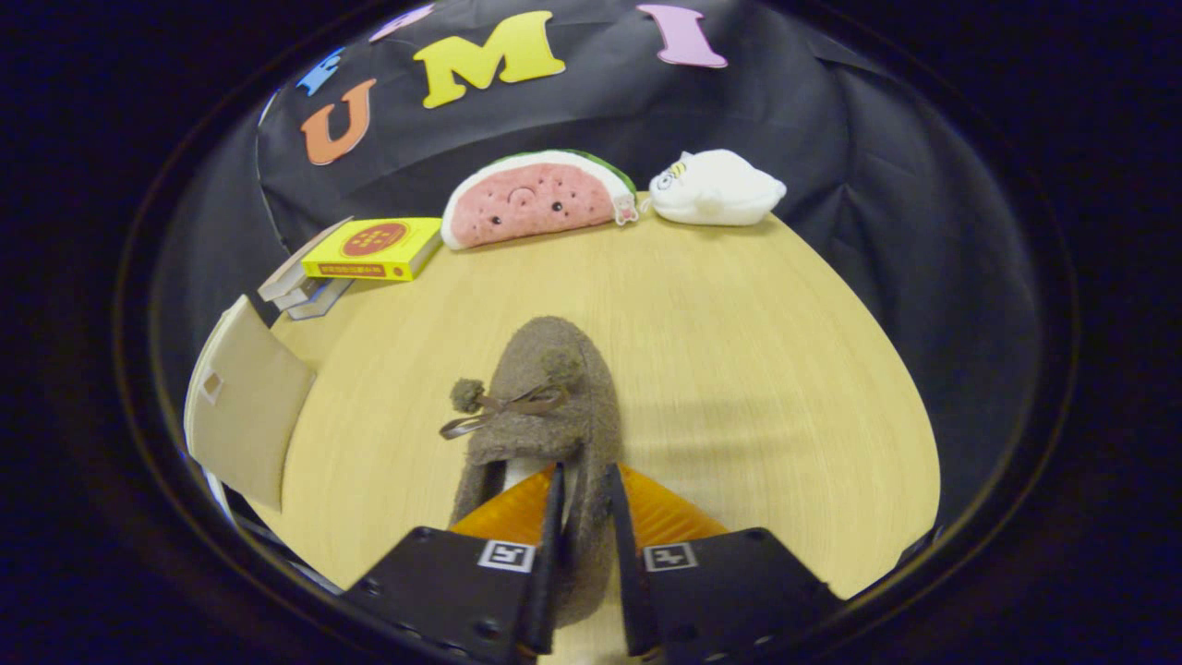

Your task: Open the storage box then place both shoes into the box .Put the left shoe in first, then the right shoe, with the right side of both shoes facing outward in a uniform manner.

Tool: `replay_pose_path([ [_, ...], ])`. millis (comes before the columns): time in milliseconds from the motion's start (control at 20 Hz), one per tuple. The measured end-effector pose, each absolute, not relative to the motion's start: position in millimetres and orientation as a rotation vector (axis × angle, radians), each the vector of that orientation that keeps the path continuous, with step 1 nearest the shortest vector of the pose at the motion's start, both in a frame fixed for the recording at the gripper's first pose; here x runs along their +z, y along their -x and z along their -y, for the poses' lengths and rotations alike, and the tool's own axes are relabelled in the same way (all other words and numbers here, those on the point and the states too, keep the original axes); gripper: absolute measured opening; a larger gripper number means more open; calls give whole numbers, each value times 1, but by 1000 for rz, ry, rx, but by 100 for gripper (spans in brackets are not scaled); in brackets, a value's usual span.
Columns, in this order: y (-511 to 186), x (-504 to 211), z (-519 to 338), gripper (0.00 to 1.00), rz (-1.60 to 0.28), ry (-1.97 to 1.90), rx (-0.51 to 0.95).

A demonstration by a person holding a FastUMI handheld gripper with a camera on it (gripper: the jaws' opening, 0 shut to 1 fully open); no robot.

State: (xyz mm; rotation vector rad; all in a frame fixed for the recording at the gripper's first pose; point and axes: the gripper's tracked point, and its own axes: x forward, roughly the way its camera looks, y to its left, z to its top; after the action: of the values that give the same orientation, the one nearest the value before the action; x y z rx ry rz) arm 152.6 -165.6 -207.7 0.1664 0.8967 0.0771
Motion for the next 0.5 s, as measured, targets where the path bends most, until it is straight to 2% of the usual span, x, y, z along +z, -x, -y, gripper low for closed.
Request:
replay_pose_path([
  [50, -153, -207, 167, 9, -889, -162, 66],
  [100, -152, -208, 165, 3, -892, -155, 74],
  [500, -140, -200, 143, 0, -907, -373, 104],
])
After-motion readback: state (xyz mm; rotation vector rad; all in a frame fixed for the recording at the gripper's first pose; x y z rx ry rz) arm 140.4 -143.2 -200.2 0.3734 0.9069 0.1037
